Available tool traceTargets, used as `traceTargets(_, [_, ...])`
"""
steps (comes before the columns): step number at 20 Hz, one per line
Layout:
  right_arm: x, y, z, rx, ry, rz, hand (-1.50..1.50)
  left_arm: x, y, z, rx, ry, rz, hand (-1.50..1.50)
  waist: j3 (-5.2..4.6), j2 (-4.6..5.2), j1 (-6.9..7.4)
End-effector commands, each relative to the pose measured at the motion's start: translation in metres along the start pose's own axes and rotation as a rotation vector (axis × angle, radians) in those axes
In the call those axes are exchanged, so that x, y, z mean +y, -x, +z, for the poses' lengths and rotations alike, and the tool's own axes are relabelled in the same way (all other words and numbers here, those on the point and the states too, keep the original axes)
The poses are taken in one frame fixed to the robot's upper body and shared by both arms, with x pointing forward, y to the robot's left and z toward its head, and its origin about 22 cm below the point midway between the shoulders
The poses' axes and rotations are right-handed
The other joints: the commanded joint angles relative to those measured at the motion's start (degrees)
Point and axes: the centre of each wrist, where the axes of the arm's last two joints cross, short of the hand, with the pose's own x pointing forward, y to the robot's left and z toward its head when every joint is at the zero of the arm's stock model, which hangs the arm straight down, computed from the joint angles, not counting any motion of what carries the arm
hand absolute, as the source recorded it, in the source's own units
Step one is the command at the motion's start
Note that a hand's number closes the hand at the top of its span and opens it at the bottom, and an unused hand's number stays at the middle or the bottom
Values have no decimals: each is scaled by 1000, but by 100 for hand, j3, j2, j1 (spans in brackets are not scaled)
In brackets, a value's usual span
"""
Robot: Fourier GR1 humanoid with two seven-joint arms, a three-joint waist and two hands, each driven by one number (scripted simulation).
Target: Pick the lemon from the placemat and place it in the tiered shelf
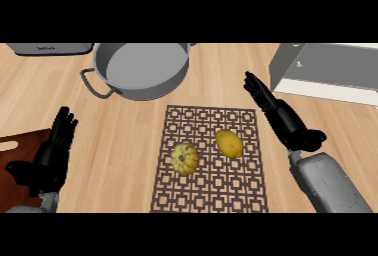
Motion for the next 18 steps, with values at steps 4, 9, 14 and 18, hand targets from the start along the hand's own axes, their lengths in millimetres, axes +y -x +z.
traceTargets(4, [-45, -15, -23, 123, 94, -40, -150, -34, -28, -18, -61, 171, -77, 0, -39, 97, 139])
traceTargets(9, [-94, 1, 14, 297, 268, 295, 150, -37, -22, -18, -58, 198, -89, 0, -180, 137, -206])
traceTargets(14, [-56, 59, 36, 248, 686, 244, -150, -67, -38, -24, -44, 293, -78, 0, -27, 129, 82])
traceTargets(18, [-45, 82, 46, 100, 742, 84, -150, -66, -19, -31, -27, 305, -82, 0, -33, 126, 142])
